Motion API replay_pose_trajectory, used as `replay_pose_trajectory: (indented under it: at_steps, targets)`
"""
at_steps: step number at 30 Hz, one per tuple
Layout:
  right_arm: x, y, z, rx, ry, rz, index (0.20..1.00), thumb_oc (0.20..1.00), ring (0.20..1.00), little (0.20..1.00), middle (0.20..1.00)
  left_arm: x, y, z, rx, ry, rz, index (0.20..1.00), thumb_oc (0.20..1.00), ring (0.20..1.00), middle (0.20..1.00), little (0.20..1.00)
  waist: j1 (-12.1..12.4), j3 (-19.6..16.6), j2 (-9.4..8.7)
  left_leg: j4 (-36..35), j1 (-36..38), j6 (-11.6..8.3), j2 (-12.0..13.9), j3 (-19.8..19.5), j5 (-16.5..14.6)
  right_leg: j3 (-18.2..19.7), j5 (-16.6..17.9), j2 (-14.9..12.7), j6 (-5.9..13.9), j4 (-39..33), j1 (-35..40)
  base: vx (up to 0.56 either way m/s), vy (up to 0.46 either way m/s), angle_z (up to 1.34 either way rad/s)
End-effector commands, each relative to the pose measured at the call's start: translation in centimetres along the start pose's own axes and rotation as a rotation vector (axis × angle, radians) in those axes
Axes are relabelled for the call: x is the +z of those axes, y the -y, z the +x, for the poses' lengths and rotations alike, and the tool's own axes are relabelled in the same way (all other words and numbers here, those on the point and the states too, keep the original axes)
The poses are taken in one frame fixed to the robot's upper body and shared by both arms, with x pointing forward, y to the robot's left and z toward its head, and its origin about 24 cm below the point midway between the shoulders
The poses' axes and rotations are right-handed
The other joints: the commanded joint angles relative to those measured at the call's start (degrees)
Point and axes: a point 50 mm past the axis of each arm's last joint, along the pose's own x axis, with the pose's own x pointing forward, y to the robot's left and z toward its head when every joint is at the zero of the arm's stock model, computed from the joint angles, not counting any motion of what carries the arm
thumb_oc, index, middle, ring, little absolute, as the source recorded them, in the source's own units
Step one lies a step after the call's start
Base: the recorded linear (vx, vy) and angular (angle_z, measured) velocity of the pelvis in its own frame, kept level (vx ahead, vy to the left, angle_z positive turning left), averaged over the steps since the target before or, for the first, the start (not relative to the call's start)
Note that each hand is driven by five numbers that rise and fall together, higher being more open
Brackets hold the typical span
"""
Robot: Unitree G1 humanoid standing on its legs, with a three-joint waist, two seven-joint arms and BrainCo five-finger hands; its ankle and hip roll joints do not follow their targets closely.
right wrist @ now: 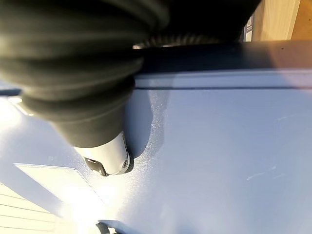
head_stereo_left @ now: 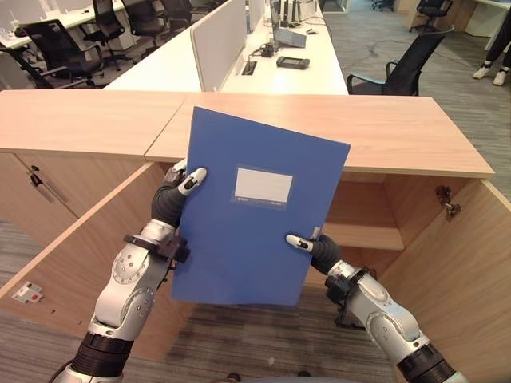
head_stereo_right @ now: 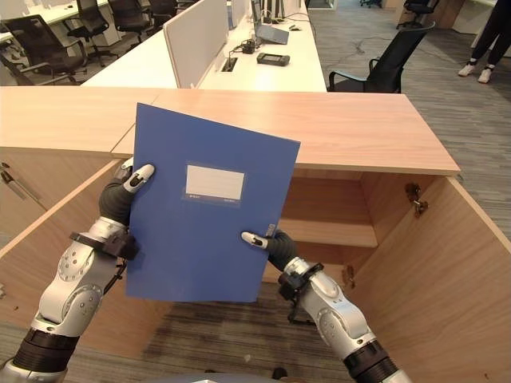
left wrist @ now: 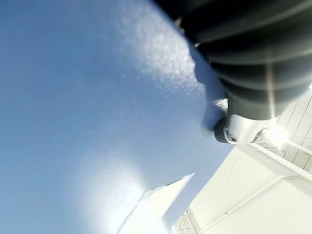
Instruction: Put the empty folder in the office cabinet
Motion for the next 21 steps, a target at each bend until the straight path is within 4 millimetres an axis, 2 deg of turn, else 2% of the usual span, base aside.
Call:
replay_pose_trajectory:
  at_steps: [1,2,3,8,11,14,15,16,17,21]
  targets:
    - [2.5,-3.7,2.7,0.222,0.107,-0.040,0.200,0.200,0.200,0.200,0.200,1.0,2.5,1.9,-0.173,0.084,-0.002,0.413,0.413,0.413,0.413,0.413,-0.89,-0.69,-2.17,0.20,0.58,0.32,-0.94,-0.89,-4.10,-1.40,-5.26,-3.98,5.20,2.03,1.38,0.00,0.000,0.00]
    - [2.5,-3.5,2.5,0.217,0.101,-0.045,0.200,0.200,0.200,0.200,0.200,0.9,2.4,1.8,-0.165,0.080,0.000,0.862,0.862,0.862,0.862,0.862,-0.85,-0.70,-2.18,0.20,0.56,0.33,-0.92,-0.89,-4.11,-1.43,-5.27,-3.99,5.21,2.04,1.36,0.00,0.000,0.00]
    - [2.4,-3.3,2.4,0.205,0.098,-0.050,0.200,0.200,0.200,0.200,0.200,0.8,2.2,1.6,-0.150,0.074,0.001,1.000,1.000,1.000,1.000,1.000,-0.85,-0.66,-2.23,0.20,0.55,0.34,-0.93,-0.87,-4.11,-1.49,-5.26,-4.02,5.24,2.09,1.31,0.06,0.013,0.00]
    - [2.0,-1.6,1.2,0.120,0.078,-0.057,0.200,0.200,0.200,0.200,0.200,0.0,0.8,0.5,-0.079,0.030,0.034,1.000,1.000,1.000,1.000,1.000,-0.75,-0.33,-2.33,0.20,0.96,0.32,-0.91,-0.85,-4.91,-1.79,-5.71,-4.12,5.56,1.98,1.71,0.03,0.029,0.00]
    - [0.5,1.0,-0.7,-0.034,0.032,-0.039,0.200,0.200,0.200,0.200,0.200,-1.3,-1.2,-1.0,0.034,-0.027,0.069,1.000,1.000,1.000,1.000,1.000,-0.63,0.21,-2.73,0.20,0.62,0.41,-0.98,-0.88,-4.98,-2.00,-5.91,-4.28,5.81,2.68,1.22,-0.01,0.054,0.00]
    - [-0.2,2.0,-1.6,-0.092,0.010,-0.035,0.200,0.200,0.200,0.200,0.200,-1.7,-1.9,-1.8,0.073,-0.045,0.054,1.000,1.000,1.000,1.000,1.000,-0.59,0.25,-2.94,0.20,0.42,0.49,-1.08,-0.95,-5.07,-2.08,-6.09,-4.39,5.93,3.16,0.99,0.00,0.045,0.01]
    - [-0.9,3.2,-2.7,-0.158,-0.015,-0.027,0.200,0.200,0.200,0.200,0.200,-2.1,-2.6,-2.7,0.104,-0.059,0.053,1.000,1.000,1.000,1.000,1.000,-0.52,0.36,-3.09,0.20,0.34,0.62,-1.24,-1.07,-5.18,-2.12,-6.24,-4.46,6.05,3.65,0.76,0.00,0.041,0.01]
    - [-0.9,3.1,-2.7,-0.158,-0.015,-0.026,0.200,0.200,0.200,0.200,0.200,-2.1,-2.6,-2.7,0.104,-0.059,0.052,1.000,1.000,1.000,1.000,1.000,-0.53,0.31,-3.10,0.20,0.33,0.63,-1.25,-1.08,-5.18,-2.12,-6.27,-4.47,6.06,3.69,0.73,-0.02,0.097,0.00]
    - [-1.8,4.5,-4.0,-0.235,-0.052,-0.027,0.200,0.200,0.200,0.200,0.200,-2.6,-3.8,-3.9,0.149,-0.095,0.059,1.000,1.000,1.000,1.000,1.000,-0.25,0.59,-3.27,0.20,0.09,0.95,-1.49,-1.34,-5.31,-2.15,-6.48,-4.72,6.27,4.76,0.09,-0.02,0.056,0.01]
    - [-2.7,5.8,-5.2,-0.310,-0.094,-0.023,0.200,0.200,0.200,0.200,0.200,-3.5,-5.3,-5.6,0.195,-0.176,0.108,1.000,1.000,1.000,1.000,1.000,0.17,1.01,-3.45,0.20,-0.39,1.51,-1.73,-1.51,-5.30,-1.94,-6.81,-5.22,6.60,6.95,-1.52,-0.02,0.070,0.06]
